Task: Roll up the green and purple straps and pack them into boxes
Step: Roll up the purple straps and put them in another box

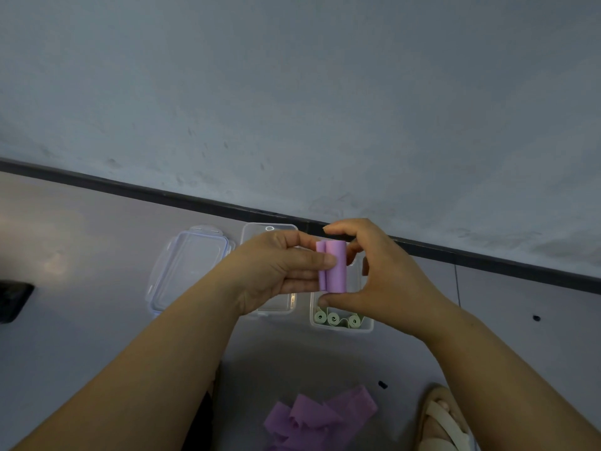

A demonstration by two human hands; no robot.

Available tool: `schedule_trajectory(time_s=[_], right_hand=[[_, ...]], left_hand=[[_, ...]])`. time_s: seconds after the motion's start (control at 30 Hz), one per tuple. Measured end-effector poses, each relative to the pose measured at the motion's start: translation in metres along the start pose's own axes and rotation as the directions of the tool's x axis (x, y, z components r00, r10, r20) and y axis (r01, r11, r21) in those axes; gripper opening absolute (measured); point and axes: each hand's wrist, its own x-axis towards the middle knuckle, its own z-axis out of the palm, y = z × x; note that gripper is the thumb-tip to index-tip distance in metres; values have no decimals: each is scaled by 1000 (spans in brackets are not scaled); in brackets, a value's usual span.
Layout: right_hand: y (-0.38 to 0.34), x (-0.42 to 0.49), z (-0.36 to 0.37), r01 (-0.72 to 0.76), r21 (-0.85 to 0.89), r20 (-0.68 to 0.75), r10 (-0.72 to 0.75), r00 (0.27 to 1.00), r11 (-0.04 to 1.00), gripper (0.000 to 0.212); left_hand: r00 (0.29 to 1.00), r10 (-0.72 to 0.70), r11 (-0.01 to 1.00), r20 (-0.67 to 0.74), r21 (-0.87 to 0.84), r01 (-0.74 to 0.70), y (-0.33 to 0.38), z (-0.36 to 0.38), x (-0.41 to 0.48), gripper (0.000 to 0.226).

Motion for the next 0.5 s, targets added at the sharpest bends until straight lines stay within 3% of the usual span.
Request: schedule_trajectory(time_s=[0.27, 0.5], right_hand=[[-1, 2, -1, 51, 65, -57, -47, 997, 997, 56], [0, 1, 1, 48, -13, -52, -49, 997, 999, 50]], left_hand=[[1000, 1, 1000, 13, -24, -1, 1, 1, 0, 18], [1000, 6, 1000, -22, 0, -6, -4, 7, 1, 20]])
